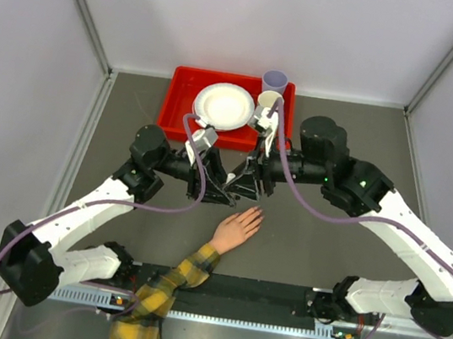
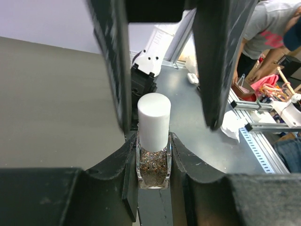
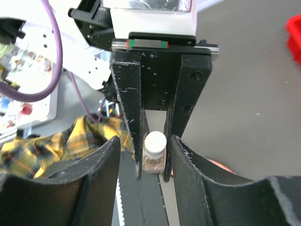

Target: Paint the nails

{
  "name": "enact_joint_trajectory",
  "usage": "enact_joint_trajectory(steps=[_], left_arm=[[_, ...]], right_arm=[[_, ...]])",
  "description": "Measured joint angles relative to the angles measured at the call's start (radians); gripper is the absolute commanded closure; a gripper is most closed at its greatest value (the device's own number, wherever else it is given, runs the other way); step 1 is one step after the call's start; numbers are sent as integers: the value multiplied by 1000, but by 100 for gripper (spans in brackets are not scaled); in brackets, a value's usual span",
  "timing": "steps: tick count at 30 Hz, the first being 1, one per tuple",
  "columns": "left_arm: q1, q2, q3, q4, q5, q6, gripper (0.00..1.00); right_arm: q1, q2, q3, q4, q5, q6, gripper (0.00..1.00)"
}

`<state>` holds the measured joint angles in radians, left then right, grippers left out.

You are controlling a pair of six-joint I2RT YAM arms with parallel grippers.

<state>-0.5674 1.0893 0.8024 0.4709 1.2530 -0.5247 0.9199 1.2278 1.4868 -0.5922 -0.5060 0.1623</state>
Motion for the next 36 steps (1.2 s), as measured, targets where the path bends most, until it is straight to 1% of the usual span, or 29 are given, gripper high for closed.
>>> enact_joint_trajectory(steps=[2,7,9,13,14,18,21,23,24,25,26,27,29,30,31,33,35,36], left_arm=[[-3,0,0,3,10,-5,100],[-5,0,0,8,26,-14,100],[-6,0,0,9,31,-17,100],[-10,0,0,9,34,-21,100],[-10,0,0,10,37,-23,100],[-11,-3,0,-7,22,-1,100],[-12,-26,6,-118,-65,93,100],[-14,-46,21,-214,-175,169,100],[-14,-56,27,-262,-241,202,100],[-16,-64,29,-302,-307,233,100],[-19,-73,29,-340,-367,264,100],[-22,-82,29,-377,-418,288,100],[-31,-106,29,-436,-514,327,100],[-32,-120,28,-460,-557,343,100],[-32,-131,27,-484,-590,354,100],[-32,-149,21,-517,-648,372,100],[-32,-154,13,-528,-670,383,100],[-32,-154,11,-528,-670,387,100]], right_arm=[[0,22,0,0,-29,-6,61],[-5,39,0,2,-72,-18,64],[-11,39,0,4,-89,-23,70],[-27,39,0,10,-113,-31,89],[-30,39,0,9,-117,-32,99],[-35,42,0,8,-121,-40,100],[-35,43,-1,4,-74,-34,100],[-29,39,-15,26,7,-11,100],[-18,28,-36,50,77,5,100],[2,19,-57,71,171,26,100],[46,11,-78,89,303,51,100],[79,11,-89,100,397,69,100],[167,31,-94,114,647,138,100],[192,41,-88,121,765,182,100],[237,69,-80,122,839,213,100],[281,106,-70,133,978,284,100],[297,126,-63,127,1041,328,100],[301,133,-58,120,1062,342,89]])
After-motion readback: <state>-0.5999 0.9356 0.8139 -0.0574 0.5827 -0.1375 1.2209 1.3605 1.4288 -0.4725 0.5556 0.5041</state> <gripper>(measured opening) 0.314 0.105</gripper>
